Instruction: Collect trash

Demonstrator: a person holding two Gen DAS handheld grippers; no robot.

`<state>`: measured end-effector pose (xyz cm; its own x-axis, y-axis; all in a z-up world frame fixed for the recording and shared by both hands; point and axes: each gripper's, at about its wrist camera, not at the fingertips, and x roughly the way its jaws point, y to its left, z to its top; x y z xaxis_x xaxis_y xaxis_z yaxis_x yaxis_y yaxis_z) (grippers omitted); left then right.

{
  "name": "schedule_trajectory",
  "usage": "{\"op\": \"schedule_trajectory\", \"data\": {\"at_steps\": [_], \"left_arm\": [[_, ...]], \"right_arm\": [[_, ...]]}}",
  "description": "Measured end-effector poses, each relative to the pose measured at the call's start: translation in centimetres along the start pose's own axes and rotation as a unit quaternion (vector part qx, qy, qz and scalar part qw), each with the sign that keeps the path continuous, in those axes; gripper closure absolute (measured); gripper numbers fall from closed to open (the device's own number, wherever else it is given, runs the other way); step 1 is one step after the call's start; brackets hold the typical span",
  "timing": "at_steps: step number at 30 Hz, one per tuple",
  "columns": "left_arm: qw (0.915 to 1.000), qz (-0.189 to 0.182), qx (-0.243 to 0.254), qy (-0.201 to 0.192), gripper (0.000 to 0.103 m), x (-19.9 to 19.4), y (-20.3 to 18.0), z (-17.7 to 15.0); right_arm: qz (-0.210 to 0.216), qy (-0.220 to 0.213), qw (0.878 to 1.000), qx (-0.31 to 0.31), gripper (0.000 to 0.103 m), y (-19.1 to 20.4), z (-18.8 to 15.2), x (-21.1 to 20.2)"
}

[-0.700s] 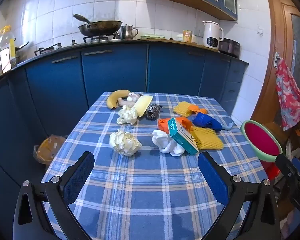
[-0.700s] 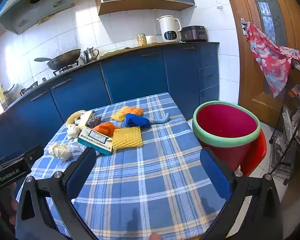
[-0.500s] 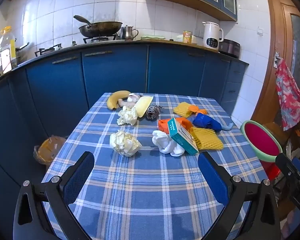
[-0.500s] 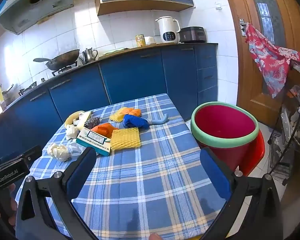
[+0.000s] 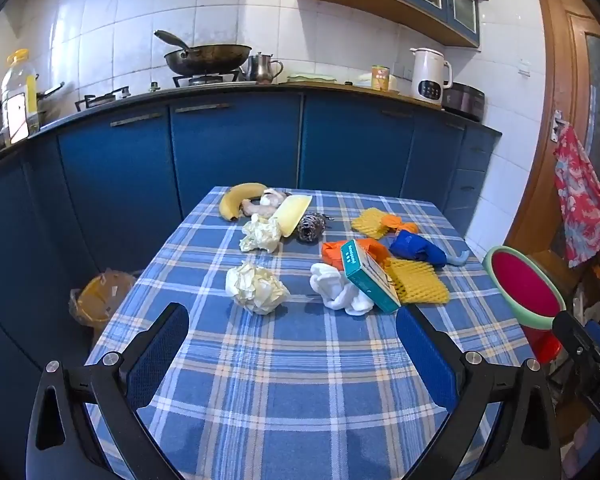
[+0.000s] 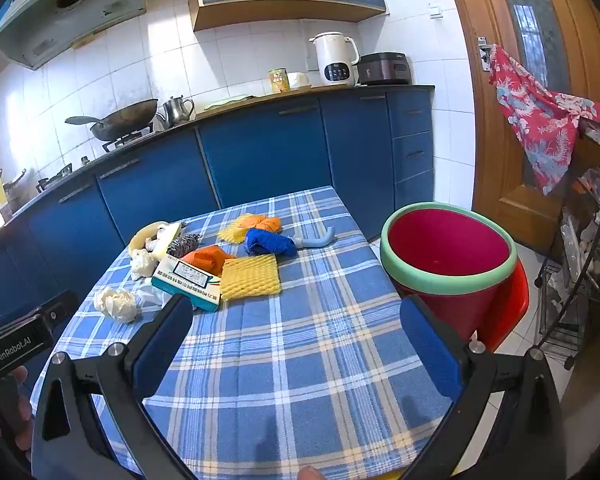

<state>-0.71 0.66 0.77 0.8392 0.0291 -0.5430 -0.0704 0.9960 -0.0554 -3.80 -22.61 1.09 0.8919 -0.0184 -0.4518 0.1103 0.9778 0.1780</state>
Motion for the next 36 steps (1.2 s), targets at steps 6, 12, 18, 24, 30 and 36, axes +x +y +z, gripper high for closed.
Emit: {"op": "schedule_trajectory", "data": {"at_steps": [6,12,18,24,30,36], "left_arm": [[1.0,0.003,0.0,-0.002,0.0,0.07,-0.12,-0.13],[1.0,0.003,-0.001,-0.004,0.0,-0.01,0.0,-0.13],[1.0,0.003,-0.002,-0.005,0.0,-0.1,0.24,-0.03],[1.0,0.003,-0.003,-0.004,0.0,0.02,0.62,0.21],[1.0,0.004,-0.003,-0.006,0.0,-0.26,0.33,-0.12],[1.0,0.004,-0.003,-0.005,0.0,-0.23,0.51,-0.03]], "right_arm": [[0.0,0.0,1.0,-0.001,0.001,-0.06,-0.04,-0.1],[0.0,-0.001,1.0,0.0,0.001,0.03,-0.02,-0.13],[0.0,-0.001,1.0,0.0,0.001,0.0,0.06,-0.21],[0.0,-0.002,1.0,0.0,0.001,0.03,0.04,-0.21],[-0.001,-0.002,1.0,0.0,0.001,0.03,0.04,-0.21],[0.0,-0.002,1.0,0.0,0.001,0.02,0.05,-0.22]]}}
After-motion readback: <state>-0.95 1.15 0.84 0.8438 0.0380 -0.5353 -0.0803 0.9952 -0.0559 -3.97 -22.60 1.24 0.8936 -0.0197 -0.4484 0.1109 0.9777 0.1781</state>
